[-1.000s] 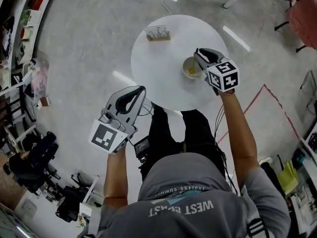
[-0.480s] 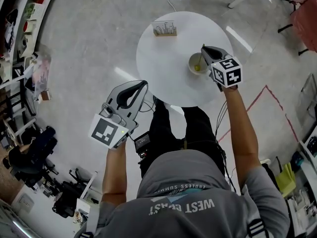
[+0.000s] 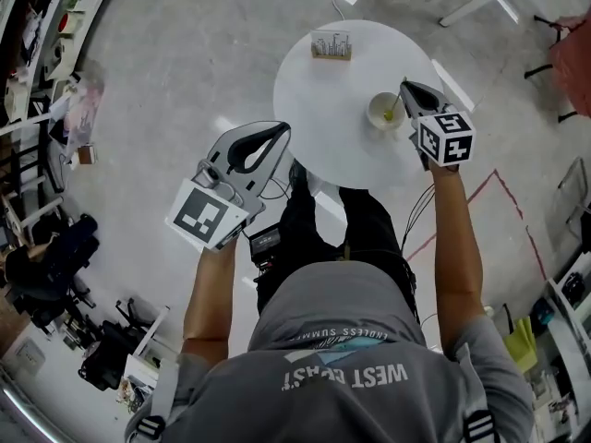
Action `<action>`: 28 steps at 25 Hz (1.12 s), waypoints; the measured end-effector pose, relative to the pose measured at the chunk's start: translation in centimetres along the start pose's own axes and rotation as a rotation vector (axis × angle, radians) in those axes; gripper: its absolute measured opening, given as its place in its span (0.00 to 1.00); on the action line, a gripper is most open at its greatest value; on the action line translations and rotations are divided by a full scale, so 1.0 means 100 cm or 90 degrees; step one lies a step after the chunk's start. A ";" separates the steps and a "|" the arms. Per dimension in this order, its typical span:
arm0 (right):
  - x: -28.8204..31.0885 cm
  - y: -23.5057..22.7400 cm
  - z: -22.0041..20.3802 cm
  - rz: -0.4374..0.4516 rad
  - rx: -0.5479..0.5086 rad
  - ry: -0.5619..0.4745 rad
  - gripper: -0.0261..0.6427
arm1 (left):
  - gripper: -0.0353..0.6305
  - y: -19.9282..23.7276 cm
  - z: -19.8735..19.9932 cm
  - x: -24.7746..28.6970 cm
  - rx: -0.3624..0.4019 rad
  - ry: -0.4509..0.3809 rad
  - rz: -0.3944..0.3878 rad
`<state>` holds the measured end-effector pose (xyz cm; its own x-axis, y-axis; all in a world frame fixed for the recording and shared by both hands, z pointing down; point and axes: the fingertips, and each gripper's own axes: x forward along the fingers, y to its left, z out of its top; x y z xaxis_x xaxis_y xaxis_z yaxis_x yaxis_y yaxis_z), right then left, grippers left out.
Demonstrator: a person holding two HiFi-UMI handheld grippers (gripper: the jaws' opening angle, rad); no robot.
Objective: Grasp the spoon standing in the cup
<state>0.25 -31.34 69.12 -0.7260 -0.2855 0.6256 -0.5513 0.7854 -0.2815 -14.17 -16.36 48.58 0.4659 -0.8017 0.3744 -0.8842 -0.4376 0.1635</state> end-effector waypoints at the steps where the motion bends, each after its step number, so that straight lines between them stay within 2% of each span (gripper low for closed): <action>1: -0.004 0.001 0.004 -0.004 -0.001 -0.007 0.05 | 0.06 0.001 0.003 -0.002 0.005 -0.005 0.000; 16: -0.084 0.041 0.084 -0.066 -0.048 -0.134 0.05 | 0.06 0.013 0.040 -0.054 0.085 -0.075 0.009; 22: -0.141 0.084 0.131 -0.077 -0.072 -0.190 0.05 | 0.06 0.008 0.072 -0.092 0.093 -0.102 0.006; 28: -0.190 0.114 0.177 -0.098 -0.108 -0.250 0.05 | 0.06 0.013 0.094 -0.102 0.121 -0.119 -0.014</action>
<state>0.46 -26.66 41.11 -0.7603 -0.5663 0.3183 -0.6130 0.7876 -0.0628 -19.77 -12.58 36.43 0.4989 -0.8444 0.1950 -0.8598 -0.5105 -0.0109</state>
